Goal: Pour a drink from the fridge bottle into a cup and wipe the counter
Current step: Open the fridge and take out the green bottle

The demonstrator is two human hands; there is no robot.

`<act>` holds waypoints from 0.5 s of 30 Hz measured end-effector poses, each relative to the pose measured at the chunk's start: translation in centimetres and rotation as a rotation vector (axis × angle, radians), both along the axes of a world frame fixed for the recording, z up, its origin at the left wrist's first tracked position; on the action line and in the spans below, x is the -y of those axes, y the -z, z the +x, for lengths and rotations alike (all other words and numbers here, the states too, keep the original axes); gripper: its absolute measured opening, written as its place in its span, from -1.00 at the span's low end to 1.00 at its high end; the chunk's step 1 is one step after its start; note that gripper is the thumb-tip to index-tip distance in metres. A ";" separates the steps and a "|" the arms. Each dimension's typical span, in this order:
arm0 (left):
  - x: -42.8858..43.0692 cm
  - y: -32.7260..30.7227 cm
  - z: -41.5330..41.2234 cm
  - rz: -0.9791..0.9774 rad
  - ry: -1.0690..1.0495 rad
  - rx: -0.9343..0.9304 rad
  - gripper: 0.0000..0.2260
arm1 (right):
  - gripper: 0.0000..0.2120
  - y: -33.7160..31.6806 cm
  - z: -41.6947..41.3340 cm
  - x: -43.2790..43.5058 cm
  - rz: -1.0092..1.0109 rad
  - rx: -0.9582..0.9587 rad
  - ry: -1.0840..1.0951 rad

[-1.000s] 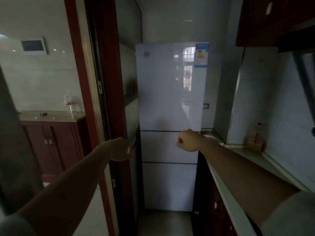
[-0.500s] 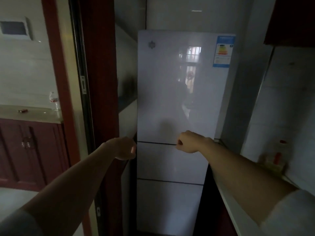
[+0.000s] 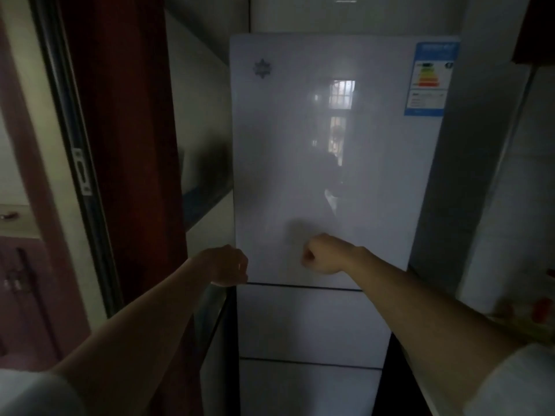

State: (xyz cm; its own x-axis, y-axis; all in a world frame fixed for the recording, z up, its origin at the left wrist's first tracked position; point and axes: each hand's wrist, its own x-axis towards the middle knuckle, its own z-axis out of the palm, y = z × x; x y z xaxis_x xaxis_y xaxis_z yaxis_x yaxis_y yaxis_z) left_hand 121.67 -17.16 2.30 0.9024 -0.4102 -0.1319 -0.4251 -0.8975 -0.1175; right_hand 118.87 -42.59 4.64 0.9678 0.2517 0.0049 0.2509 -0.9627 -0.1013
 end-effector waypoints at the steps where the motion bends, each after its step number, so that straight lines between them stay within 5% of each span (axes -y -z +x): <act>1: 0.3 0.2 1.0 -0.003 -0.016 -0.009 -0.83 | -0.73 0.1 1.5 0.2 0.000 0.006 -0.012; 10: 1.4 0.1 7.0 -0.510 -0.192 0.062 -0.75 | -0.71 -1.2 12.2 -1.3 0.006 0.110 -0.232; 15: 0.9 2.4 8.0 -0.506 -0.304 0.052 -0.73 | -0.72 -2.4 15.5 -4.5 0.062 0.179 -0.369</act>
State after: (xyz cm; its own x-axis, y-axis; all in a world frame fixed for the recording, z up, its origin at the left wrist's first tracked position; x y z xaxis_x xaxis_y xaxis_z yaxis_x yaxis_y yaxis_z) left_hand 129.71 -18.08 -0.06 0.9894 -0.1325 0.0598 -0.1450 -0.9280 0.3432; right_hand 134.39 -38.11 7.08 0.7951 0.5756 0.1912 0.5971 -0.7982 -0.0800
